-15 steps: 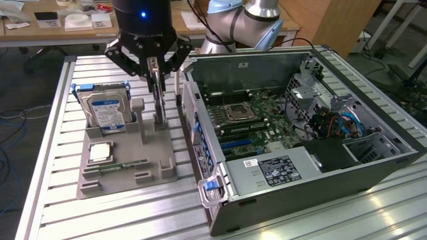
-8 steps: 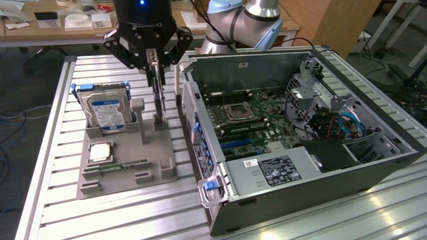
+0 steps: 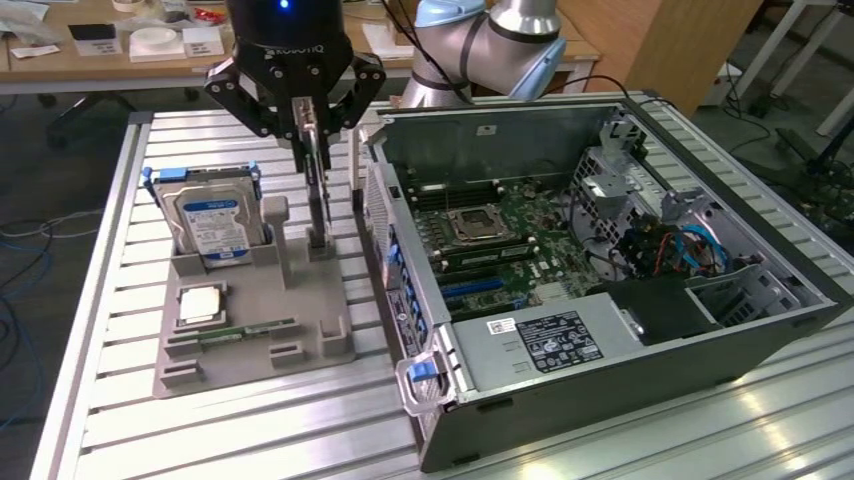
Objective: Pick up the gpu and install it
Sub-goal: 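Pick up the gpu and move the gpu toward the slot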
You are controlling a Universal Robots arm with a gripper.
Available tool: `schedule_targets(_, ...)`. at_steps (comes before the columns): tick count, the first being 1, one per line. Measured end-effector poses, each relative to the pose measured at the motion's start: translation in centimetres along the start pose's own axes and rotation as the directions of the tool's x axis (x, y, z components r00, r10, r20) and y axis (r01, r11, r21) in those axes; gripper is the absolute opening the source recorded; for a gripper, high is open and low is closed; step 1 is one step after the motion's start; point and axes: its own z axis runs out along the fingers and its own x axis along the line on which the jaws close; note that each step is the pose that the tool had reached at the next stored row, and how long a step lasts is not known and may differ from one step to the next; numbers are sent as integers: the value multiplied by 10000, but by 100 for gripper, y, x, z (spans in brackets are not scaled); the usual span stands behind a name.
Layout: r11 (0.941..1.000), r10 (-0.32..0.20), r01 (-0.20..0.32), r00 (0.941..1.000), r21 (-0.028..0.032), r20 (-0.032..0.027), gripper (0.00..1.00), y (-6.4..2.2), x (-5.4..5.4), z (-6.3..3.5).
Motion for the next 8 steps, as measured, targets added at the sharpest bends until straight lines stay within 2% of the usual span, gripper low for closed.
schedule_targets(8, 10000, 0, 0, 10000, -1, 2, 27, 2, -2, -27)
